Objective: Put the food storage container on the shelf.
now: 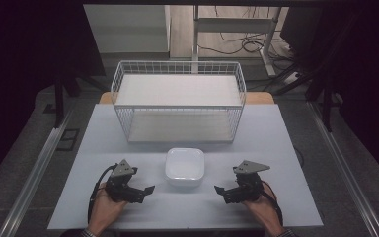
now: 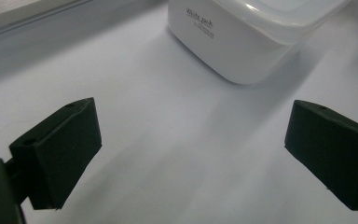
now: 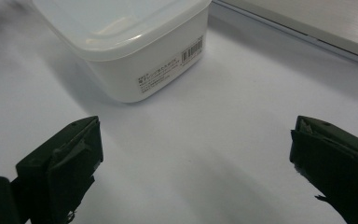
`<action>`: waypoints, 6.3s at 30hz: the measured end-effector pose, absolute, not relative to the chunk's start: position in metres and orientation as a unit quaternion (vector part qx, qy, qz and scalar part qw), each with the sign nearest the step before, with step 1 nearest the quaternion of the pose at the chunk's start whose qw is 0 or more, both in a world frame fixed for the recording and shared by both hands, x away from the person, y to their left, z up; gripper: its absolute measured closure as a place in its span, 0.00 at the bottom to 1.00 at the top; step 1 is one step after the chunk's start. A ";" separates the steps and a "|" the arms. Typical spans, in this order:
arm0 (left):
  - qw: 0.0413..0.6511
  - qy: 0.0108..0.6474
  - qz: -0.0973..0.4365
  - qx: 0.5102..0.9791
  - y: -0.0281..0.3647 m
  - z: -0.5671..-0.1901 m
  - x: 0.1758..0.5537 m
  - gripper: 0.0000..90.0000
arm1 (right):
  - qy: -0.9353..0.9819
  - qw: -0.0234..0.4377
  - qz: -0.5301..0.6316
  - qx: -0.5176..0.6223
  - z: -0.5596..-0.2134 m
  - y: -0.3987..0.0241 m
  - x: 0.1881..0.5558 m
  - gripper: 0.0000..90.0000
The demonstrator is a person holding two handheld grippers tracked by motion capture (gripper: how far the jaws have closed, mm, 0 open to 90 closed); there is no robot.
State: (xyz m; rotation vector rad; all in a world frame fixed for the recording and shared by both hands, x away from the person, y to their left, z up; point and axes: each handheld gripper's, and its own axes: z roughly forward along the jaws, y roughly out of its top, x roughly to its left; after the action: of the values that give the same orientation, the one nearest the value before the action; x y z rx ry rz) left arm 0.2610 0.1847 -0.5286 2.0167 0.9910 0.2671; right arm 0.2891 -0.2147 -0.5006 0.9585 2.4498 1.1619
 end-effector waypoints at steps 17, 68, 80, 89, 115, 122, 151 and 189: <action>0.444 0.366 0.087 0.813 0.175 -0.529 0.269 0.01 | 0.847 0.123 0.409 0.318 -0.494 -0.204 0.296 0.02; 0.473 0.411 -0.077 0.775 0.153 -0.506 0.317 0.65 | 0.786 -0.072 0.410 0.458 -0.482 -0.167 0.340 0.69; 0.466 0.442 -0.018 0.767 0.150 -0.497 0.304 0.87 | 0.776 -0.019 0.440 0.452 -0.474 -0.168 0.322 0.87; 0.481 0.441 0.001 0.758 0.151 -0.487 0.302 0.88 | 0.780 0.016 0.454 0.431 -0.466 -0.166 0.319 0.87; 0.523 0.419 0.053 0.740 0.167 -0.422 0.311 0.89 | 0.771 0.033 0.497 0.397 -0.409 -0.156 0.342 0.87; 0.531 0.416 0.059 0.735 0.171 -0.405 0.317 0.89 | 0.770 0.045 0.501 0.391 -0.390 -0.152 0.348 0.87; 0.546 0.417 0.099 0.720 0.181 -0.315 0.371 0.89 | 0.757 0.085 0.528 0.375 -0.299 -0.135 0.408 0.86; 0.538 0.454 0.077 0.706 0.171 -0.317 0.424 0.70 | 0.744 0.059 0.515 0.421 -0.299 -0.130 0.461 0.68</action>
State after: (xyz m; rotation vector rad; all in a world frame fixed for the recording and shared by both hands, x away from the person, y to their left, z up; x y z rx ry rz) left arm 0.4240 0.1713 -0.3174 1.6803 1.0806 0.1827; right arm 0.4610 -0.1296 -0.2988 1.2760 2.2546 1.5603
